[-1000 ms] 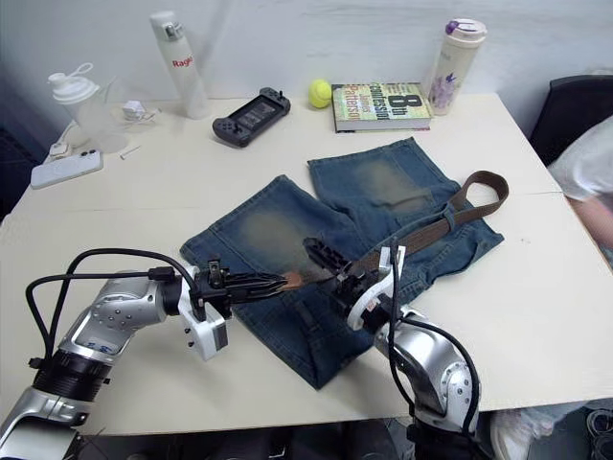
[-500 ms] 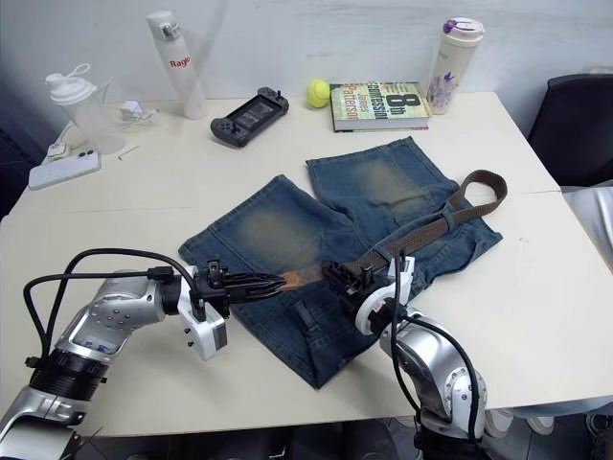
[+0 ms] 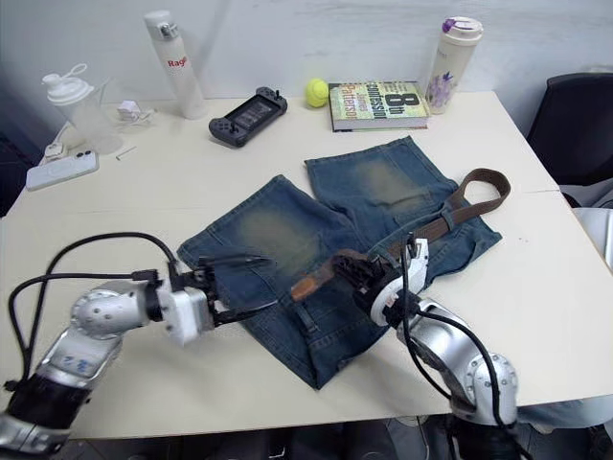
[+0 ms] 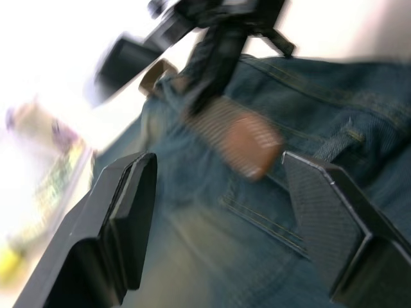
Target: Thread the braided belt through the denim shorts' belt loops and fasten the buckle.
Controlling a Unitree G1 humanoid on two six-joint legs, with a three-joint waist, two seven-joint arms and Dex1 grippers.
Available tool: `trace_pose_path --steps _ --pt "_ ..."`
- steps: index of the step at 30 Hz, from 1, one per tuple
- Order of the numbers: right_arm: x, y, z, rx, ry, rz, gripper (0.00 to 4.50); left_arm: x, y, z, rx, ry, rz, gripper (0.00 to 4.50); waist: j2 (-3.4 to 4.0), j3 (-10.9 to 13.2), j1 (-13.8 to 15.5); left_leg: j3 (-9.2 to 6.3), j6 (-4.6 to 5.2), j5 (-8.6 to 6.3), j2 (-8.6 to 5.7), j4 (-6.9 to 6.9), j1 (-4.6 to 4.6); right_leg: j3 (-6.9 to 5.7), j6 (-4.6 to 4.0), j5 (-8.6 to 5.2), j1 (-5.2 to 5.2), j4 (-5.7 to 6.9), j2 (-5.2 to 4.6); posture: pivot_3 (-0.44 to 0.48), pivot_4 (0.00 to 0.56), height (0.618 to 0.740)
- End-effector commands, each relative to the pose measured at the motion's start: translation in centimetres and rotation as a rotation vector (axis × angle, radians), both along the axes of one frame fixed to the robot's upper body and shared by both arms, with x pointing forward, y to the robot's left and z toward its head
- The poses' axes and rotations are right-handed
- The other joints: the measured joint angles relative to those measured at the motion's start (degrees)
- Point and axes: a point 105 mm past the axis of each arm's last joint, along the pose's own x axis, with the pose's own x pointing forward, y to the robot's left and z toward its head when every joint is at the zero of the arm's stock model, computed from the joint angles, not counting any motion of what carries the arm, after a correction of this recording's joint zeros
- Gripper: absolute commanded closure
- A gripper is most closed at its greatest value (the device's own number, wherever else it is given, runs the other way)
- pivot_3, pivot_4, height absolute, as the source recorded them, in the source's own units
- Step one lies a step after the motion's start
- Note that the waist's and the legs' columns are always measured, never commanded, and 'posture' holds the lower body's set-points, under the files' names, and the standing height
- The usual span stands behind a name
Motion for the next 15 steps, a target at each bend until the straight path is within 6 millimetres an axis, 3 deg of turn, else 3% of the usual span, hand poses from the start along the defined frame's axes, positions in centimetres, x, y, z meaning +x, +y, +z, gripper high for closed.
trace_pose_path --steps 1,11,15 --pt "-0.9 -0.1 0.9 -0.031 -0.118 0.053 4.5 -1.6 1.9 0.9 -0.03 0.138 0.034 1.0 0.05 0.0 -0.1 0.01 0.01 0.0 0.0 -0.03 0.04 0.0 -0.05 -0.03 0.01 -0.02 0.0 0.0 0.15 0.74" --pt "0.0 -1.7 -1.5 -0.138 -0.181 0.018 4.5 -3.2 2.0 0.4 -0.053 0.211 0.071 1.0 0.07 0.0 0.4 0.0 0.21 -0.12 -0.04 -0.02 0.05 -0.02 -0.06 -0.03 0.06 -0.06 -0.01 0.0 0.15 0.74" --pt "-0.1 -2.4 -1.5 -0.124 -0.186 0.001 4.5 -3.8 1.9 -0.1 -0.039 0.235 0.055 1.0 0.07 0.0 0.3 0.02 0.2 -0.12 -0.04 -0.07 0.05 -0.02 -0.06 -0.03 0.04 -0.06 0.0 0.0 0.15 0.74"
